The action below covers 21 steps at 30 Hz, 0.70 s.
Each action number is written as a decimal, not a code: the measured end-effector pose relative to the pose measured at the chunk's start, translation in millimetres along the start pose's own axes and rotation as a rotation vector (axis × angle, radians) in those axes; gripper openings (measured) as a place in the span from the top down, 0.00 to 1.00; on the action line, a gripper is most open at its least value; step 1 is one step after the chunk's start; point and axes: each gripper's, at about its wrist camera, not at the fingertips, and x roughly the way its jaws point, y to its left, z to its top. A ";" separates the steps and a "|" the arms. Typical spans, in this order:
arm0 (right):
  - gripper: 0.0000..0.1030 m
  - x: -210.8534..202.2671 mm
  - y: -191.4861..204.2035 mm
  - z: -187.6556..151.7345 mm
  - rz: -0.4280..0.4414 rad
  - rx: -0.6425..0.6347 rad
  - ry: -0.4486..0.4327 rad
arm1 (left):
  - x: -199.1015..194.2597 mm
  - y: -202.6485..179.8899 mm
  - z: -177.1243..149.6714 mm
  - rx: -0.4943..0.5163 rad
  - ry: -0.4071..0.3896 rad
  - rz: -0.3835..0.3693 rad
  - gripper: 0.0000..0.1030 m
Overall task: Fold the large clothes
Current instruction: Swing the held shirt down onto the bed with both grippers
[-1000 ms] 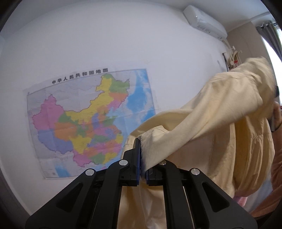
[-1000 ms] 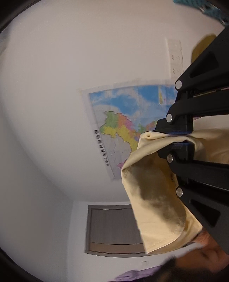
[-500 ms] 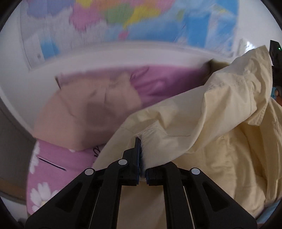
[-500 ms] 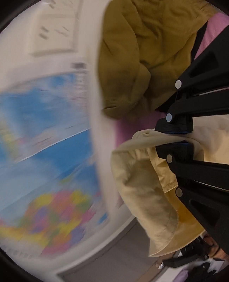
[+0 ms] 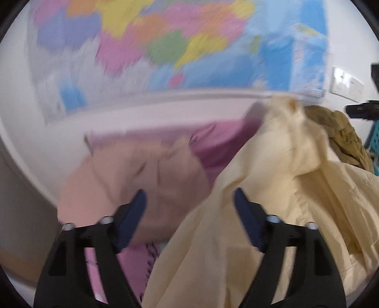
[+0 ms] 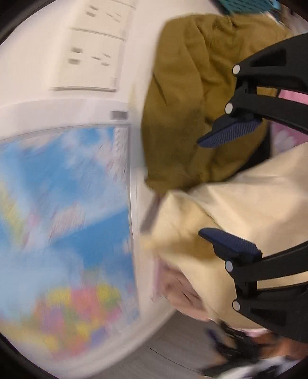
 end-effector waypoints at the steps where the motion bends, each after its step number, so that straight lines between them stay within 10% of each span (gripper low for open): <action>1: 0.17 -20.3 21.3 -14.6 0.000 -0.089 -0.010 | -1.8 -10.2 5.2 0.039 -0.028 -0.012 0.20; 9: 0.06 -31.6 115.2 -132.0 -0.168 -0.475 0.111 | 71.1 -74.3 22.9 0.236 0.087 -0.062 0.18; 11: 0.22 -17.6 112.5 -149.5 -0.261 -0.528 0.149 | 95.9 -80.7 22.8 0.254 0.140 -0.036 0.21; 13: 0.91 -10.6 93.2 -152.3 -0.241 -0.480 0.189 | 115.1 -80.7 24.8 0.256 0.181 0.007 0.36; 18: 0.97 -81.5 -0.1 -119.4 -0.290 -0.175 0.004 | 138.6 -49.7 39.6 0.119 0.233 -0.020 0.72; 21: 0.97 -108.9 -63.9 -113.3 -0.279 0.002 -0.067 | 148.2 -25.6 48.3 0.030 0.234 -0.007 0.70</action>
